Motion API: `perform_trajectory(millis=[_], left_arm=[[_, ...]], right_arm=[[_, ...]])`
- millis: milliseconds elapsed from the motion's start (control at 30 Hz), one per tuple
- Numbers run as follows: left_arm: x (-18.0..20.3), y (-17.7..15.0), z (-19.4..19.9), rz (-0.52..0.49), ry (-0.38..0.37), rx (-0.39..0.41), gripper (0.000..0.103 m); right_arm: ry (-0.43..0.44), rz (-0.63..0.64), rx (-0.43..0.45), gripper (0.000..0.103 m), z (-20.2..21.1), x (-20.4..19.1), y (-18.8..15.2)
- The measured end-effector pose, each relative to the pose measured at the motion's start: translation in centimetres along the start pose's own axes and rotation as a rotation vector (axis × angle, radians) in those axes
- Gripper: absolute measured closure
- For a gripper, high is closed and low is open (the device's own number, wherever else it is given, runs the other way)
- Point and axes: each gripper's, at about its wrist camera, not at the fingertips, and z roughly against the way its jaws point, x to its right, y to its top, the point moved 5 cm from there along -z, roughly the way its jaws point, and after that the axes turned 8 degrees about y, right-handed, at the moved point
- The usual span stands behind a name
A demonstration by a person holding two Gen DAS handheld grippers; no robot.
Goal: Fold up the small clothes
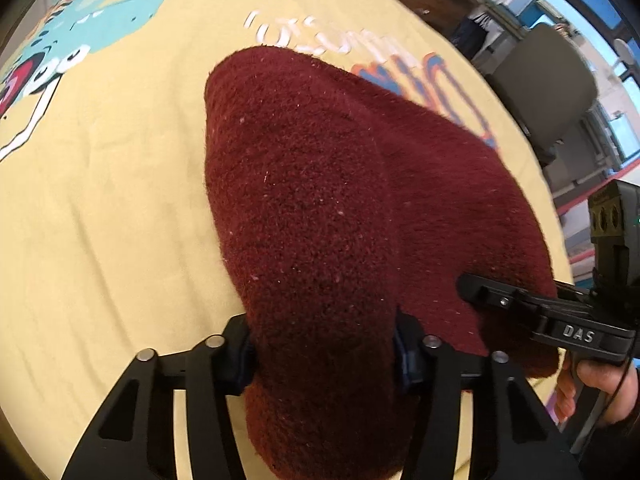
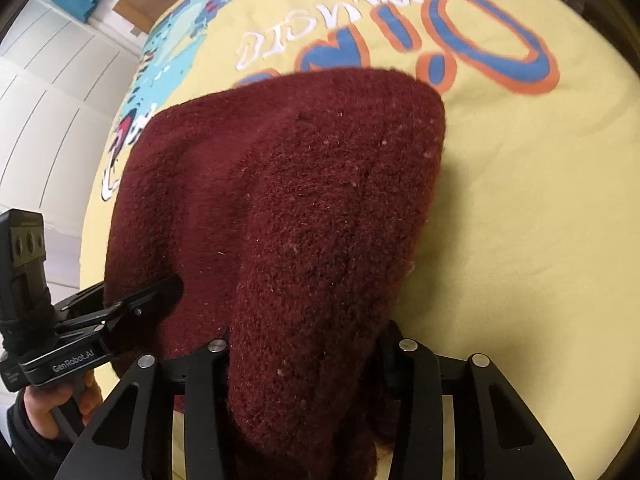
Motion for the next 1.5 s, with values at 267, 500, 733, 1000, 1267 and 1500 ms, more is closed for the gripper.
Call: perform_trajectory(millis=[267, 500, 733, 1000, 1267, 1500], left_arm=[[-2.6, 0.5, 5.5, 0.0, -0.059, 0.068, 0.059], [-8.0, -1.1, 8.6, 0.032, -0.017, 0.109, 0.059], [-11.6, -4.0, 7.5, 0.094, 0.001, 0.068, 0.059], [-13.0, -5.1, 4.8, 0.118, 0.02, 0.031, 0.042], [-15.0, -5.7, 6.7, 0.164, 0.077, 0.011, 0.015], [-15.9, -6.5, 9.0, 0.18, 0.142, 0.079, 0.001]], right_arm=[[0.028, 0.092, 0.039, 0.062, 1.7, -7.1, -0.7], [0.068, 0.149, 0.023, 0.062, -0.9, -13.3, -1.2], [0.01, 0.168, -0.057, 0.062, -6.2, -15.4, -2.0], [-0.055, 0.155, -0.073, 0.051, -9.0, -14.8, -2.1], [-0.145, 0.226, -0.014, 0.025, -6.6, -14.0, -2.8], [-0.162, 0.248, 0.055, 0.019, -3.6, -14.4, -3.2]])
